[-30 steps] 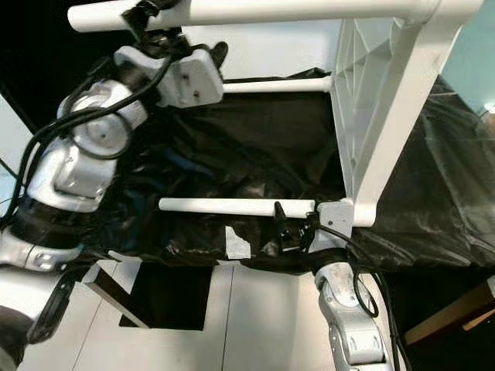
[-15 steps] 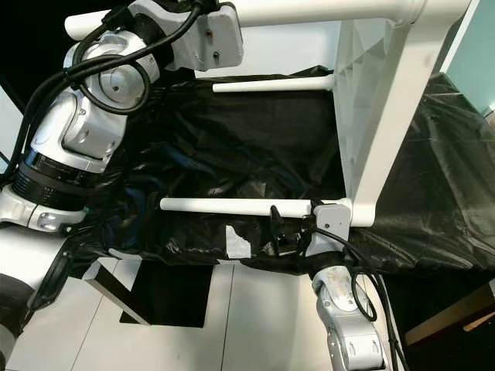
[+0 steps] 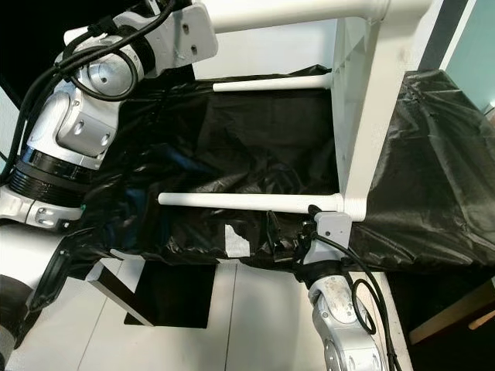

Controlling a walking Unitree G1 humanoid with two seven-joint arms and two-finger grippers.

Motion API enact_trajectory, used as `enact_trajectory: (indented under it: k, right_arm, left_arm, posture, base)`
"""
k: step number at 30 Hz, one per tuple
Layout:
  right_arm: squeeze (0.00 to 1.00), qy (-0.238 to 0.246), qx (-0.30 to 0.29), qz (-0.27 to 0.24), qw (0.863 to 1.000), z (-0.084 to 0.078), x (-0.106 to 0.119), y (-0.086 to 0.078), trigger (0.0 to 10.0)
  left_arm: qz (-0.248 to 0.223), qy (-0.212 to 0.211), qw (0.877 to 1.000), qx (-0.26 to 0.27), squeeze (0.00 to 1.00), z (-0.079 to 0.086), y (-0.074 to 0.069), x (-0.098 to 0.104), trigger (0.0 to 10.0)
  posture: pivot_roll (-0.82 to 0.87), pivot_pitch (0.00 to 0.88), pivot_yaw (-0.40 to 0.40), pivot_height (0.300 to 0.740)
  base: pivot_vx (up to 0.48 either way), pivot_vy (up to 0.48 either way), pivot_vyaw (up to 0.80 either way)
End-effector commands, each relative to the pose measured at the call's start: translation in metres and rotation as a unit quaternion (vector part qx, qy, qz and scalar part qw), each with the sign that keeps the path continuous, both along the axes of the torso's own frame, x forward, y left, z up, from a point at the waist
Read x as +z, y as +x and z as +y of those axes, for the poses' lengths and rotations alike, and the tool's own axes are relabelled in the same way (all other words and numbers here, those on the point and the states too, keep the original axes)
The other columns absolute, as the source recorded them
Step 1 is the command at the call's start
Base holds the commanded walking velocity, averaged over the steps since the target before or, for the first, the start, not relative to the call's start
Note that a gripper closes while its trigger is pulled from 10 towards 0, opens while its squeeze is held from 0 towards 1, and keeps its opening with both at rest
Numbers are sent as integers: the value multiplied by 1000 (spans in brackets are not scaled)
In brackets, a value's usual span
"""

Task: Building children table

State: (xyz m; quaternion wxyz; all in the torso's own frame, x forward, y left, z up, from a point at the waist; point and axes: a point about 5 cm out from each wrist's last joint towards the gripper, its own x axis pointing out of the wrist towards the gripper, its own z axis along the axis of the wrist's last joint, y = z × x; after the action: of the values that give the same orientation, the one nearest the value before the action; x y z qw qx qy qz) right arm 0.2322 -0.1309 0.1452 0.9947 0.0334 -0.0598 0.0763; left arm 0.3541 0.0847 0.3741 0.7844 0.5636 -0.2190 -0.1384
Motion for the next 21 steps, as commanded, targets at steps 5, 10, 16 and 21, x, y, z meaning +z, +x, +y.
enact_trajectory:
  k: [5, 10, 16, 21]
  right_arm:
    - [0, 5, -5, 8, 1000, -2, -3, -5, 10000]
    - [0, 5, -5, 6, 1000, -6, -2, -6, 10000]
    - [0, 34, 50, -45, 997, 4, 20, -8, 10000]
    - [0, 43, 96, -60, 993, 15, 31, -12, 10000]
  left_arm:
    - [120, -101, 987, 16, 0, 32, 0, -23, 5765]
    - [170, -202, 964, 20, 0, 57, -5, -26, 1255]
    - [212, -362, 907, 31, 0, 88, -2, -24, 10000]
    - [229, -412, 882, 25, 0, 92, -2, -24, 10000]
  posture:
    - [26, 7, 82, 740]
    - [37, 0, 69, 740]
    - [39, 0, 64, 740]
    - [33, 0, 64, 740]
  base:
    - [0, 0, 0]
    - [0, 0, 0]
    - [0, 0, 0]
    - [0, 0, 0]
